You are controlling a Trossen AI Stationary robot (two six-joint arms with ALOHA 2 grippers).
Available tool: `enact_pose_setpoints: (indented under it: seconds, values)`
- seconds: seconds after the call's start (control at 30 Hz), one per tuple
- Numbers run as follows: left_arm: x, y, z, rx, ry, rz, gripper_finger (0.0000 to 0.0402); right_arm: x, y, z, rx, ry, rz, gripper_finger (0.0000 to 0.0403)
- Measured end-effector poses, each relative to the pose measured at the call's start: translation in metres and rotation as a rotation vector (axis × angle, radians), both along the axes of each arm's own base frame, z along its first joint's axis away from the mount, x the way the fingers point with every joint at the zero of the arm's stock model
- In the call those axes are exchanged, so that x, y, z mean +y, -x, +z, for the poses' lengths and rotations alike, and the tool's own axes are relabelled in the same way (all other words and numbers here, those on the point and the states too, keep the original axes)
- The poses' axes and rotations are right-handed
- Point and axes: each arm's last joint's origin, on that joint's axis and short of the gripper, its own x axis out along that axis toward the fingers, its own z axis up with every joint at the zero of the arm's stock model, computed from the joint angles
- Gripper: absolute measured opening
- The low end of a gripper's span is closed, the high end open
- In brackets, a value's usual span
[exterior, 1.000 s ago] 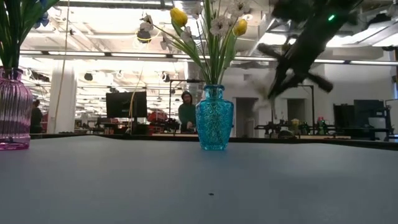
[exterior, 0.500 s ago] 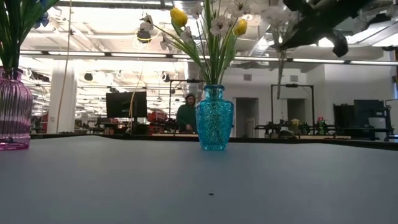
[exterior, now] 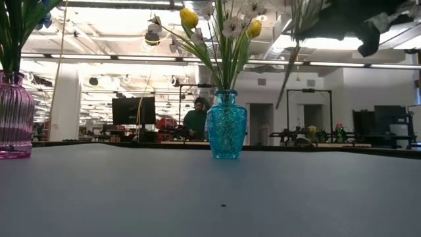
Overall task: Sort flowers into vase by color
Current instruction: Put the white flowers into the blue vase
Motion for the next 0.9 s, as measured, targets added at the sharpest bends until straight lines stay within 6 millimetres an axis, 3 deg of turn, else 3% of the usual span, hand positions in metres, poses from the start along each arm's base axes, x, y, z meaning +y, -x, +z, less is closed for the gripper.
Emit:
enact_pose_setpoints:
  seconds: [0.2, 0.37, 0.6, 0.77, 0.9]
  values:
    - [0.003, -0.008, -0.001, 0.03, -0.006, 0.009, 0.0177, 0.006, -0.019, 0.006, 0.088, 0.037, 0.0, 0.0027]
    - [0.005, -0.016, -0.002, 0.055, 0.005, -0.019, 0.0177, -0.002, -0.018, 0.042, 0.226, 0.027, 0.146, 0.0027]
    - [0.004, -0.015, -0.002, 0.051, 0.008, -0.043, 0.0177, -0.023, 0.024, 0.081, 0.306, 0.069, 0.235, 0.0027]
    - [0.004, -0.013, -0.002, 0.043, 0.008, -0.04, 0.0177, -0.038, 0.047, 0.088, 0.344, 0.039, 0.56, 0.0027]
    - [0.004, -0.013, -0.002, 0.042, 0.008, -0.019, 0.0177, -0.053, 0.066, 0.092, 0.288, 0.052, 0.593, 0.0027]
